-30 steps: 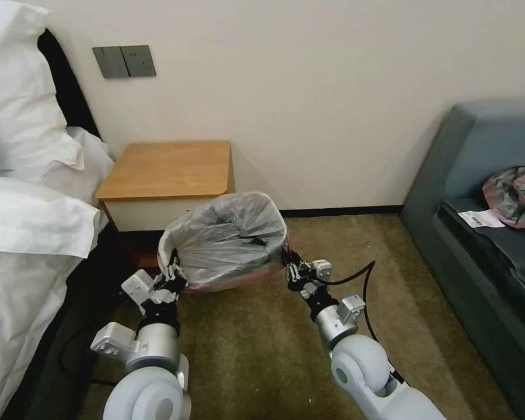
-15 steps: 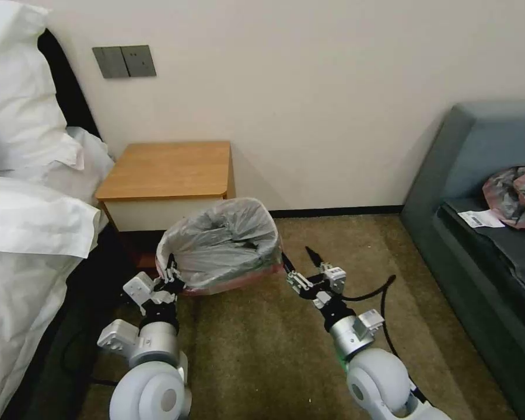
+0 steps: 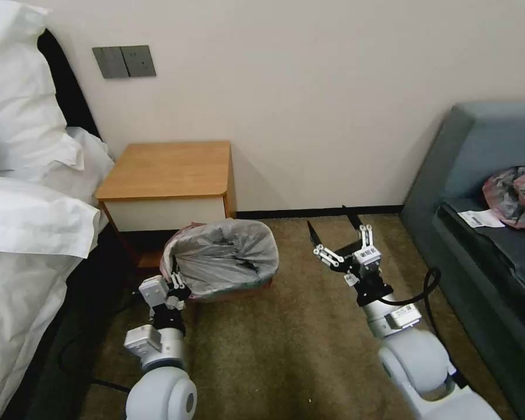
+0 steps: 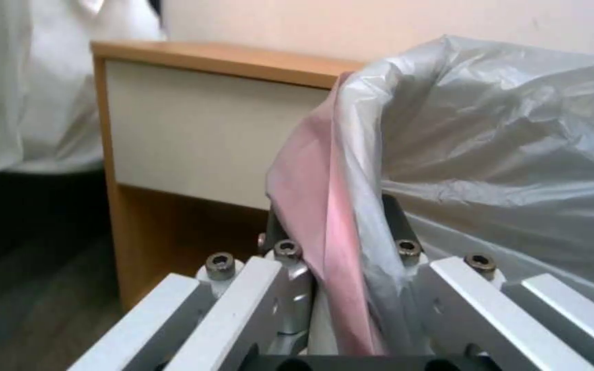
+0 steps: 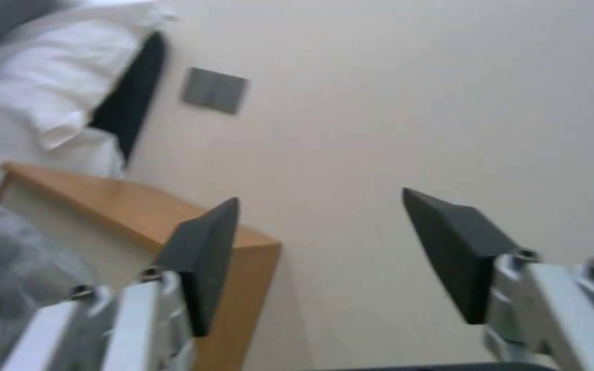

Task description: Pick up the garbage bag from the table and place it over the trash can.

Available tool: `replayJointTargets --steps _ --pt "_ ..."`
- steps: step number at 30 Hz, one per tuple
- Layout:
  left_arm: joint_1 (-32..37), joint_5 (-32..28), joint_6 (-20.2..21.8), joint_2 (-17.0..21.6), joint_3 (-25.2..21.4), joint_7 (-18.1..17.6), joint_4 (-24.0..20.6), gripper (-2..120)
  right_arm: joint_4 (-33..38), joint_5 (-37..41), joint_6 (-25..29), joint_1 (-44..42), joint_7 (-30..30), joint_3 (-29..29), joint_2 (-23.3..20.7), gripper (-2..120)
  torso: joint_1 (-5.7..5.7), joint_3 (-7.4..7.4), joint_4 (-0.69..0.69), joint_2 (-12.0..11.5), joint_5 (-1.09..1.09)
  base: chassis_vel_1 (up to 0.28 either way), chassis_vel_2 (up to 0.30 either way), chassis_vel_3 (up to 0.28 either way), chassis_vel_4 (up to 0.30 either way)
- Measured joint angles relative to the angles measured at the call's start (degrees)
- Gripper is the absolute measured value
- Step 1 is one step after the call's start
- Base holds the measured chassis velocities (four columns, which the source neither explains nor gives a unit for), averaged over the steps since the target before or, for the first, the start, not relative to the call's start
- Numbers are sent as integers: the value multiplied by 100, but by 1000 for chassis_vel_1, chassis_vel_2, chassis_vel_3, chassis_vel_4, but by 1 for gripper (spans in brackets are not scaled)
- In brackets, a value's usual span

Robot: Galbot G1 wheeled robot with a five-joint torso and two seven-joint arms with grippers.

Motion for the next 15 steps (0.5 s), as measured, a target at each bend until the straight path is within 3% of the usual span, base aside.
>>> replayJointTargets --steps 6,7,8,15 --pt "52 722 -239 -51 38 122 164 8 -74 -472 -55 490 -298 -485 -576 43 0 0 0 0 0 0 0 0 0" --pt "64 852 -281 -63 41 135 198 8 -53 -525 -148 580 -433 -629 -747 38 0 0 0 0 0 0 0 0 0" --pt "75 1016 -303 -90 49 136 246 8 27 -571 -432 693 -665 -938 -1007 25 0 0 0 0 0 0 0 0 0" --pt "73 1318 -348 -146 63 131 331 8 -17 -566 -877 892 -745 -1510 -1232 2 0 0 -1 0 0 0 0 0 0"
